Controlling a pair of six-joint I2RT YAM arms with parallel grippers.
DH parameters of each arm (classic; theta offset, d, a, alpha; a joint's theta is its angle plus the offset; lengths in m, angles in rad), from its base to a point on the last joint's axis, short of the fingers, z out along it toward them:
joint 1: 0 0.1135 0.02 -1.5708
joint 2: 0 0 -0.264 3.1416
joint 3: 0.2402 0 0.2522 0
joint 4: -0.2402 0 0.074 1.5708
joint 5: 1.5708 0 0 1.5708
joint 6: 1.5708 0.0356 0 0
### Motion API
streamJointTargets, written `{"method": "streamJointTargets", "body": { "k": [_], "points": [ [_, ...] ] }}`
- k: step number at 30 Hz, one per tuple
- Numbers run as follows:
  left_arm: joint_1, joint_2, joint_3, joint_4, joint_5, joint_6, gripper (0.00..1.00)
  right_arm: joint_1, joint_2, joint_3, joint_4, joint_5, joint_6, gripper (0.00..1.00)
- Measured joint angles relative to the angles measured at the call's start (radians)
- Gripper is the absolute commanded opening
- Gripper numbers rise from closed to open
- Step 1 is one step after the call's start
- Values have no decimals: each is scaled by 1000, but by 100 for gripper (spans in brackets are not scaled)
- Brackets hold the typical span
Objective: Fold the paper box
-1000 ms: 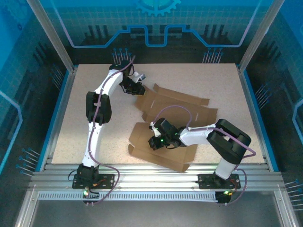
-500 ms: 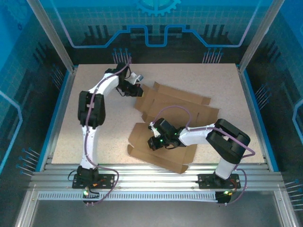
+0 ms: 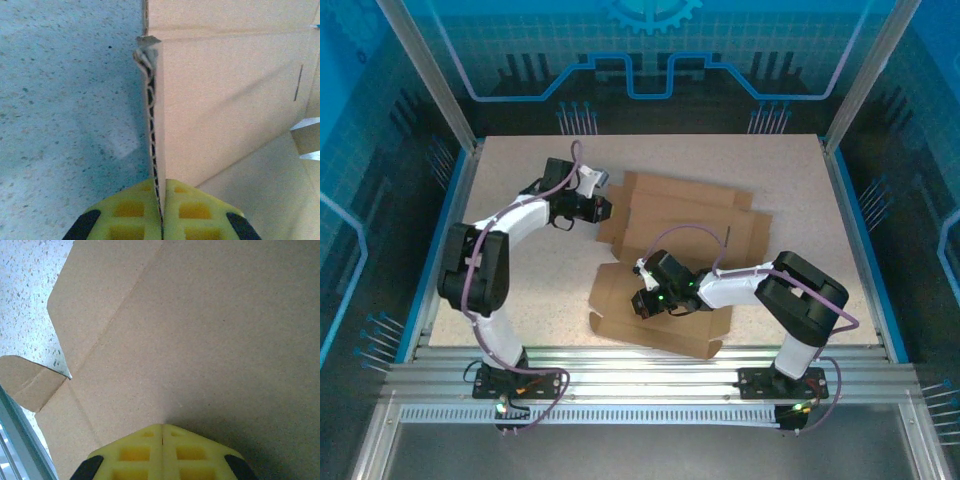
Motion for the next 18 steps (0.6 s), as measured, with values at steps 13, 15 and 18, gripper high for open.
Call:
{"method": "streamJointTargets", "body": {
  "k": [13,15,18],
  "points": [
    [-69,-119,-158,148,-123,-132,8,0,0,0,0,0,14,0],
    [-79,-140,-188,175,-149,-159,8,0,0,-1,1,0,14,0],
    [-91,-184,-246,215,-200,-196,9,0,-3,-3,1,1,15,0]
  ]
}}
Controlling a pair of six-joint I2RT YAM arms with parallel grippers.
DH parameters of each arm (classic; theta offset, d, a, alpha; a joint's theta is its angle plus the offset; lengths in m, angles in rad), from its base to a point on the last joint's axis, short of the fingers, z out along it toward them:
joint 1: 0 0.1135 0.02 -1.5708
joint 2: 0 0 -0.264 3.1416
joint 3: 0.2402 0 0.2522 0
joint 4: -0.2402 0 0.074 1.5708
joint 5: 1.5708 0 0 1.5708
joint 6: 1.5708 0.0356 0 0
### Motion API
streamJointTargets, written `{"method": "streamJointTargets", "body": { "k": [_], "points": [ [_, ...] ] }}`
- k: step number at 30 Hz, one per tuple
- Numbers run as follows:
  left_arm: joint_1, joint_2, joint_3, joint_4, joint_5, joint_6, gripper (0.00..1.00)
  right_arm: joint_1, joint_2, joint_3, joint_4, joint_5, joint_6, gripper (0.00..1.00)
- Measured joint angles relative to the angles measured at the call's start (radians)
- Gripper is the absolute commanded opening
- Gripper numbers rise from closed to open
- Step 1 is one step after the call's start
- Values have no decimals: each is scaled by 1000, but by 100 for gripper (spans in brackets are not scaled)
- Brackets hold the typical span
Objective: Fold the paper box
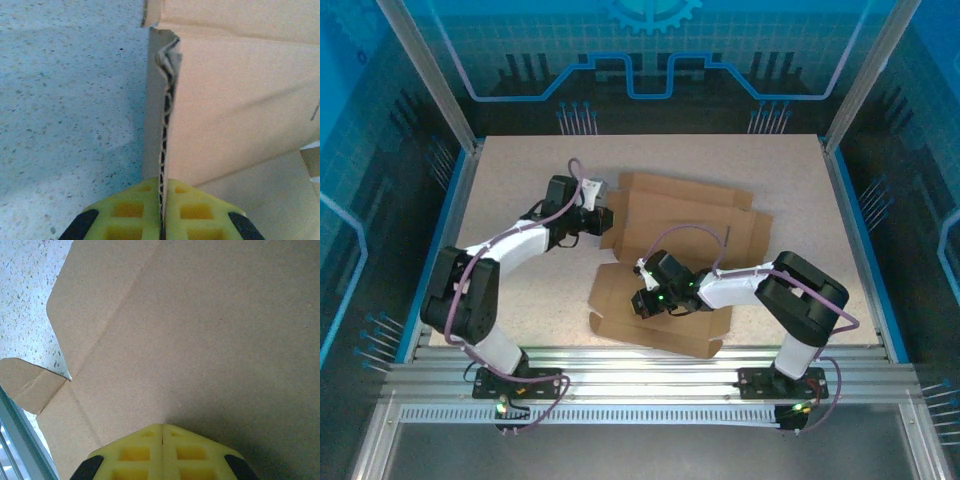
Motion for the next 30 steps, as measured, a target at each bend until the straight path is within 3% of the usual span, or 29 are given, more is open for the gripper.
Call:
{"method": "streamJointTargets", "body": {
  "k": [7,14,30],
  "points": [
    [-58,-116,-173,147,-124,-39,9,3,-3,-4,6,4,6,0],
    [-90,-204,-349,321,-172,-66,9,4,-4,-4,5,8,6,0],
    [-181,-197,-451,443,-278,-122,11,11,-34,-4,-54,56,2,0]
  ]
}}
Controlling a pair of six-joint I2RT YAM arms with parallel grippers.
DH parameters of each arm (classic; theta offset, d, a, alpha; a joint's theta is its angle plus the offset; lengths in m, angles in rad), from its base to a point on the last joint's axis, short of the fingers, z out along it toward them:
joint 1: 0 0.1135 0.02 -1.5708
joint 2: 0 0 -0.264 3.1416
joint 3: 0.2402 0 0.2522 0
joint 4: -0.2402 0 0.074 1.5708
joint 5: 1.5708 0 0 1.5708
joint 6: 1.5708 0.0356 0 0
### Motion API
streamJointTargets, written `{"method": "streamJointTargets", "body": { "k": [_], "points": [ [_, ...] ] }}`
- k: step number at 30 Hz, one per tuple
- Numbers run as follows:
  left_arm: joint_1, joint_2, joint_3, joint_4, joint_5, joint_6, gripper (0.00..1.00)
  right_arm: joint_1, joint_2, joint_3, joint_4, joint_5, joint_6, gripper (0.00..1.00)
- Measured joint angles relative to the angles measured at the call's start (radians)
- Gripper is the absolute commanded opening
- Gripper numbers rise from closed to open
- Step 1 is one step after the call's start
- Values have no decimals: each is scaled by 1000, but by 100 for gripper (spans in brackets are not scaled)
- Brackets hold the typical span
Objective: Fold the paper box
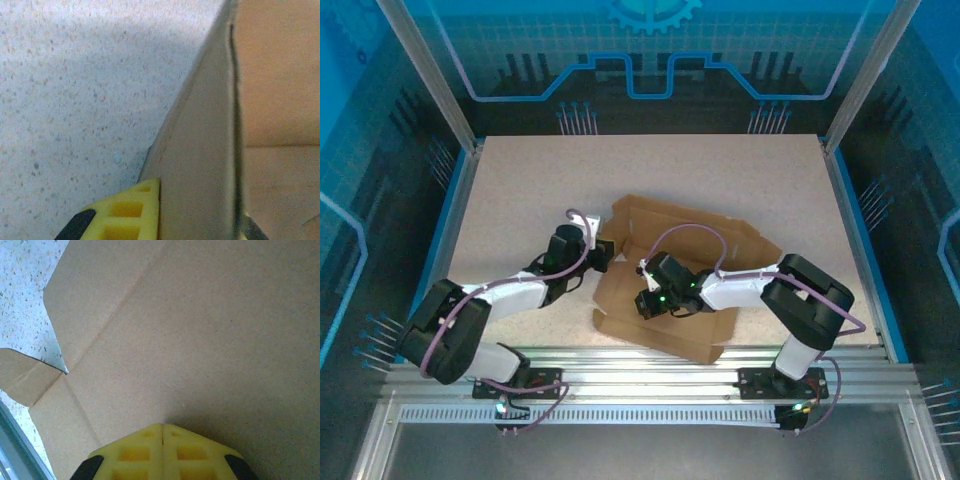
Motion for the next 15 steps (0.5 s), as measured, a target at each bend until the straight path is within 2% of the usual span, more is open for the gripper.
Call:
{"method": "streamJointTargets", "body": {
  "k": [10,15],
  "points": [
    [-46,39,-10,59,-42,-41,10,0,1,13,-24,7,0,0],
    [-65,48,31,11,-47,-59,9,0,2,16,-28,12,0,0]
  ]
}}
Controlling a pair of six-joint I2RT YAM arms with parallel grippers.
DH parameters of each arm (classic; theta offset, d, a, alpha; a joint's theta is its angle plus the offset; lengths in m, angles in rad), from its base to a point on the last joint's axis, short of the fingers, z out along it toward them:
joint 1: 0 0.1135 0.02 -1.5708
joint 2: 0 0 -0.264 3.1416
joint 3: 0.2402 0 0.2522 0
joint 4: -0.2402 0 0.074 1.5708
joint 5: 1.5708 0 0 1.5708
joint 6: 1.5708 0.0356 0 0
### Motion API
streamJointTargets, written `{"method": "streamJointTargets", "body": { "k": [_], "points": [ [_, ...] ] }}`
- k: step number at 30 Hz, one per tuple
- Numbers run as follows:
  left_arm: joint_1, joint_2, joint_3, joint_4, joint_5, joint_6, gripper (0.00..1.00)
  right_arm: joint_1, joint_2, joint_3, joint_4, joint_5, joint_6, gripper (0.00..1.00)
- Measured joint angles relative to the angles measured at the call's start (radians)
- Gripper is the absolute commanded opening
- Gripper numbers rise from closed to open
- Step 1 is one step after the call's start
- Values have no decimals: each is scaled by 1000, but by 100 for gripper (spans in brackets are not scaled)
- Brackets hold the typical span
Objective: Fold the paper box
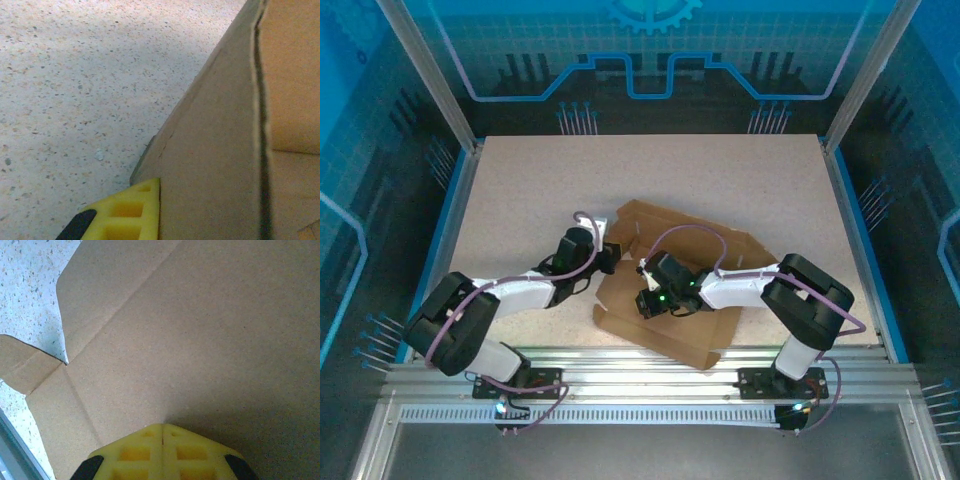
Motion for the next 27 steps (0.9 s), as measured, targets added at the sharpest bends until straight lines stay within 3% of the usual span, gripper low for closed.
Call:
{"method": "streamJointTargets", "body": {
  "k": [7,19,27],
  "points": [
    [-42,0,47,-79,1,-11,8,0,6,6,-2,3,0,0],
    [-61,42,77,-72,0,-7,9,0,-10,5,-7,3,-9,0],
    [-77,66,82,-47,-12,-7,9,-8,-217,13,-159,-5,-66,1]
  ]
}}
